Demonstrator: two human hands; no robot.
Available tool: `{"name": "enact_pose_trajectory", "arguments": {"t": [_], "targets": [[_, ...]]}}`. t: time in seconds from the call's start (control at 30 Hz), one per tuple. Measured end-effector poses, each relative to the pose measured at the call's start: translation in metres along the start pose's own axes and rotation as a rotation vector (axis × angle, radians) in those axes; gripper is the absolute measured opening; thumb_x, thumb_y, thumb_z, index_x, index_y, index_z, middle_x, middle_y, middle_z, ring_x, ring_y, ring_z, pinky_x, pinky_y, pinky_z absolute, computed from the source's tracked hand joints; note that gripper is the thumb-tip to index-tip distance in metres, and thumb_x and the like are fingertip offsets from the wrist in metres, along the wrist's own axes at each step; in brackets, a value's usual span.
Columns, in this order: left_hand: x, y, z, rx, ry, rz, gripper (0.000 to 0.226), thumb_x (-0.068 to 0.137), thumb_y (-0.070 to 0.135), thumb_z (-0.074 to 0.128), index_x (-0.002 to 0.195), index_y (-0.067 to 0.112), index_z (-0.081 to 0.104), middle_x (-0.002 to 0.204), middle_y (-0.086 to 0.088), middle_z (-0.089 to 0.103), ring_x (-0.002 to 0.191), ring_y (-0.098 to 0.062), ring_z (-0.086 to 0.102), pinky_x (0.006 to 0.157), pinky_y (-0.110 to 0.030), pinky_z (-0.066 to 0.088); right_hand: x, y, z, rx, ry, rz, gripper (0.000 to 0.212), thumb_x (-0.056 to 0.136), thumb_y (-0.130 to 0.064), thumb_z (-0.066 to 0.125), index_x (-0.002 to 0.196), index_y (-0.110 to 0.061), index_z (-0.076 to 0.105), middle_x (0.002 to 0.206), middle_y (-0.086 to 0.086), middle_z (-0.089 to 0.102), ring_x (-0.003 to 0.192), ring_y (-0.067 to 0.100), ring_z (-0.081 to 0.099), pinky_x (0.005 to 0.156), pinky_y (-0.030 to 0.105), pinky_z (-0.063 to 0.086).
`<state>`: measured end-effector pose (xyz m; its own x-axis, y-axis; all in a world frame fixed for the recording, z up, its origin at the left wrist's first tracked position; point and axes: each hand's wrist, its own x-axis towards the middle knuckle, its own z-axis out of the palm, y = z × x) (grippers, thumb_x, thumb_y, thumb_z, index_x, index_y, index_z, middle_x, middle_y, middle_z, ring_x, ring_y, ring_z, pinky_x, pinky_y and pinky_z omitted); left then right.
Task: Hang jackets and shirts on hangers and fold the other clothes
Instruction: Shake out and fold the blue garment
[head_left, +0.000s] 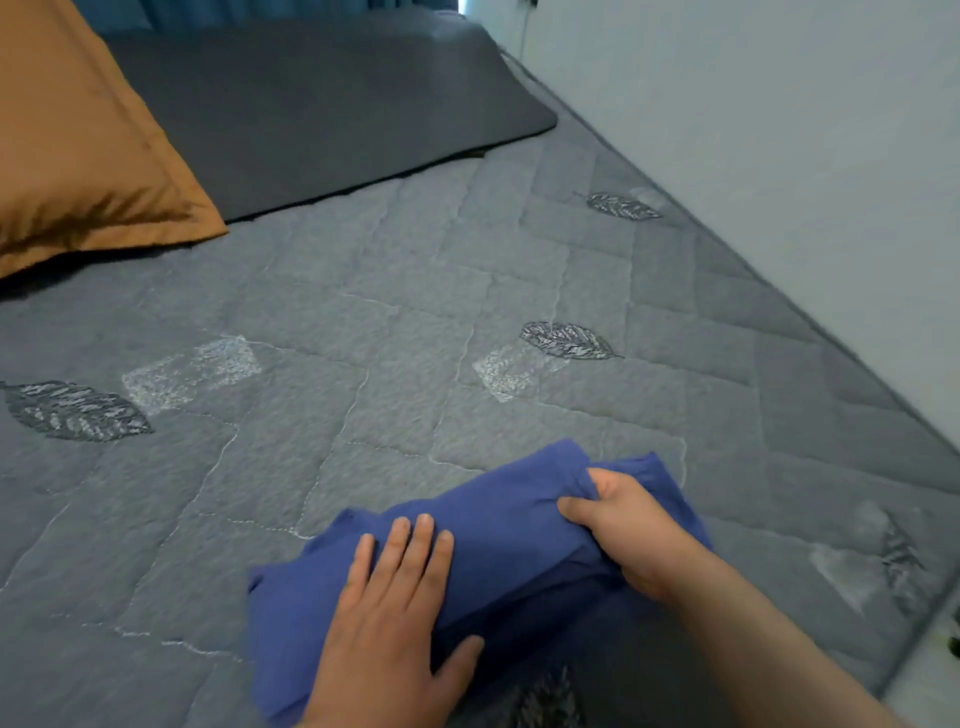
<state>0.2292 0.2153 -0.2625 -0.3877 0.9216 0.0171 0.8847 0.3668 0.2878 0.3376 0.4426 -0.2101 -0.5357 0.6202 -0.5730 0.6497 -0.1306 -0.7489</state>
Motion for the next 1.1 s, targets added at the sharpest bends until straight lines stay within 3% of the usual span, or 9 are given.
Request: {"name": "enact_pose_trajectory", "arguments": {"t": [0.2,0.33,0.4,0.47,0.53,0.63,0.77,0.9,1.1], "targets": [[0.040,0.040,0.030,0.025,-0.056,0.044,0.081,0.065,0.059,0.048,0.133,0.014,0.044,0.134,-0.009,0.060,0.137,-0.027,0.031,0.112,-0.043,0.013,0.024,0.026,-0.079,-0.173,0.263,0.023,0.022,0.086,0.004,0.054,0.069,-0.010,0.051,0.063,0.000,0.055,0.061,0.013,0.049,0.053,0.013,0.039],[0.040,0.030,0.041,0.023,0.011,0.073,0.073,0.068,0.055,0.046,0.129,0.015,0.045,0.127,-0.008,0.064,0.150,-0.018,-0.002,0.112,-0.042,0.011,0.027,0.046,-0.075,-0.476,0.404,0.031,0.029,0.085,-0.007,0.060,0.064,-0.009,0.041,0.059,0.001,0.044,0.056,0.016,0.040,0.050,0.023,0.030],[0.028,0.014,0.033,-0.012,0.173,0.004,0.061,0.080,0.052,0.044,0.128,0.015,0.048,0.131,-0.014,0.060,0.149,-0.019,0.007,0.114,-0.042,0.013,0.025,0.054,-0.073,-0.635,0.544,0.000,0.028,0.083,-0.018,0.061,0.062,-0.010,0.045,0.062,0.003,0.047,0.061,0.025,0.048,0.055,0.033,0.031],[0.011,-0.001,0.019,-0.106,0.284,-0.308,0.067,0.081,0.058,0.044,0.124,0.009,0.056,0.128,-0.023,0.058,0.135,-0.034,0.040,0.110,-0.047,0.026,0.022,0.056,-0.074,-0.696,0.619,0.021,0.025,0.081,-0.027,0.066,0.069,-0.010,0.053,0.076,0.014,0.056,0.080,0.039,0.055,0.070,0.038,0.040],[-0.002,-0.008,-0.003,-0.395,0.276,-0.835,0.088,0.056,0.064,0.055,0.114,-0.001,0.063,0.109,-0.029,0.064,0.104,-0.042,0.061,0.093,-0.051,0.044,0.018,0.053,-0.068,-0.451,0.533,0.169,0.036,0.082,-0.039,0.071,0.092,-0.007,0.057,0.099,0.017,0.062,0.099,0.039,0.058,0.086,0.042,0.046],[0.002,-0.007,-0.036,-0.914,-0.026,-1.258,0.066,0.055,0.048,0.084,0.092,-0.002,0.063,0.085,-0.016,0.066,0.089,-0.030,0.065,0.077,-0.039,0.047,0.010,0.048,-0.064,-0.231,0.373,0.281,0.038,0.080,-0.035,0.076,0.100,-0.007,0.060,0.103,0.010,0.067,0.091,0.027,0.064,0.072,0.033,0.048],[0.009,-0.012,-0.041,-1.179,-0.073,-1.262,0.023,0.070,0.007,0.084,0.082,-0.001,0.066,0.061,-0.009,0.068,0.068,-0.021,0.063,0.061,-0.031,0.045,-0.022,0.013,-0.063,0.065,0.285,0.227,0.003,0.086,-0.001,0.064,0.086,-0.004,0.065,0.067,0.009,0.072,0.052,0.014,0.065,0.045,0.022,0.048],[0.001,-0.006,-0.049,-1.290,0.120,-1.172,0.023,0.078,-0.015,0.063,0.086,0.007,0.062,0.052,0.001,0.067,0.046,-0.010,0.062,0.042,-0.023,0.048,-0.047,-0.027,-0.034,-0.310,0.368,0.035,0.014,0.078,-0.003,0.065,0.084,-0.012,0.058,0.076,0.005,0.067,0.066,0.015,0.059,0.055,0.028,0.042],[-0.023,-0.009,-0.054,-1.428,0.256,-0.893,0.030,0.061,0.005,0.069,0.089,0.013,0.065,0.071,0.003,0.074,0.064,-0.005,0.065,0.053,-0.016,0.050,-0.086,-0.048,0.090,-0.200,0.078,-0.127,0.018,0.075,0.001,0.058,0.084,-0.013,0.052,0.057,-0.004,0.056,0.043,0.002,0.048,0.043,0.018,0.038]]}}
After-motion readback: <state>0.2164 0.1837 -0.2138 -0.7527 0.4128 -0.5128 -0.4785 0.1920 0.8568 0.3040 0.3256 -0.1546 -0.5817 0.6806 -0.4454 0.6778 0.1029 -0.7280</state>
